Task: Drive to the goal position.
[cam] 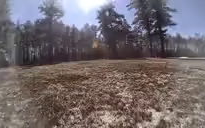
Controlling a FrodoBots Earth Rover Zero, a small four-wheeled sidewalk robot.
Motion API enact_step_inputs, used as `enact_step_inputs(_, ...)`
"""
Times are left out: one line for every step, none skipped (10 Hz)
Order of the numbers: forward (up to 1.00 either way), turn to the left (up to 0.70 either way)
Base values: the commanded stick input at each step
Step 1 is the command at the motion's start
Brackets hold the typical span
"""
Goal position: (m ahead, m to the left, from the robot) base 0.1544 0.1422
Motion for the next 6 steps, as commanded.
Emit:
enact_step_inputs(0.5, 0.0)
enact_step_inputs(0.5, 0.0)
enact_step_inputs(0.5, 0.0)
enact_step_inputs(0.5, 0.0)
enact_step_inputs(0.5, 0.0)
enact_step_inputs(0.5, 0.0)
